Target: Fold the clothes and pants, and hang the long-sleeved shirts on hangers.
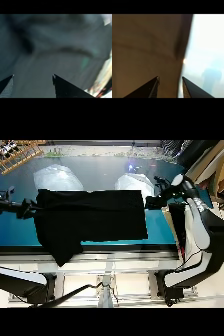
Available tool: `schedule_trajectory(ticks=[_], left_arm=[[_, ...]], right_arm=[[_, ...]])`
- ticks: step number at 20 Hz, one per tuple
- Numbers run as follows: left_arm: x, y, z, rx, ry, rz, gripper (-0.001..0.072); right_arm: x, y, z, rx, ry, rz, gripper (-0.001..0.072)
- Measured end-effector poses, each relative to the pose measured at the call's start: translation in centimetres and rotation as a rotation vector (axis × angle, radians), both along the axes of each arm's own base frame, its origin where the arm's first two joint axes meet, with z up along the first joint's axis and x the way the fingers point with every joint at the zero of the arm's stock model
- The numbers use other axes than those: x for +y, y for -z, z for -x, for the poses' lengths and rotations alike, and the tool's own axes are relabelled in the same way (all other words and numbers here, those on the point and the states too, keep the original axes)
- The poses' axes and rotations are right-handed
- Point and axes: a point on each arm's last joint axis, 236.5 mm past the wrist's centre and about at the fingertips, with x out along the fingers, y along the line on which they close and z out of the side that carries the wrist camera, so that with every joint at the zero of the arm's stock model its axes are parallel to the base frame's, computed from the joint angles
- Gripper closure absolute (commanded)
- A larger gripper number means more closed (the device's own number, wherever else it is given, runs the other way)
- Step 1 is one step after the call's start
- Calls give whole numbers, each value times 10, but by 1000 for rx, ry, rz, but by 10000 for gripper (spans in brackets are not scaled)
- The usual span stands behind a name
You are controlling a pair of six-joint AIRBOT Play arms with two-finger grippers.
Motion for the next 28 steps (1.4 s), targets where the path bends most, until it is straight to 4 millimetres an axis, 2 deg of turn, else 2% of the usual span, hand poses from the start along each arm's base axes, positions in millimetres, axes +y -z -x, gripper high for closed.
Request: schedule_trajectory(ticks=[1, 3, 4, 6, 8, 12, 17, 18, 19, 20, 21, 22, 23, 26, 28], left_arm=[[11, -3, 13, 17, -22, -31, 226], [26, -9, 42, 25, -81, -90, 211], [28, -10, 59, 30, -106, -109, 150], [21, -4, 94, 48, -125, -127, 63], [3, 7, 124, 78, -121, -111, 63], [-28, 27, 161, 122, -89, -62, 68], [-54, 35, 177, 133, -70, 3, 78], [-58, 37, 178, 136, -63, 6, 124], [-63, 39, 180, 139, -54, 11, 215], [-66, 42, 181, 140, -45, 6, 342], [-67, 46, 183, 141, -34, -5, 538], [-67, 50, 183, 139, -23, -21, 675], [-68, 52, 184, 138, -10, -31, 701], [-73, 49, 185, 132, 17, -26, 701], [-76, 35, 175, 98, 16, 6, 703]], right_arm=[[-10, 0, 16, 26, 13, -6, 347], [-24, 4, 55, 72, 38, -37, 276], [-26, 6, 76, 89, 46, -67, 266], [-23, 13, 108, 104, 55, -129, 265], [-17, 22, 132, 112, 52, -179, 260], [-14, 33, 143, 69, 46, -209, 260], [1, 39, 145, 69, 32, -296, 273], [5, 41, 145, 75, 36, -321, 276], [8, 43, 144, 81, 42, -342, 342], [11, 46, 144, 86, 43, -355, 443], [13, 49, 144, 92, 44, -361, 553], [15, 51, 144, 94, 40, -364, 633], [18, 52, 143, 93, 39, -370, 692], [22, 47, 142, 78, 16, -381, 696], [24, 31, 137, 45, -13, -398, 698]])
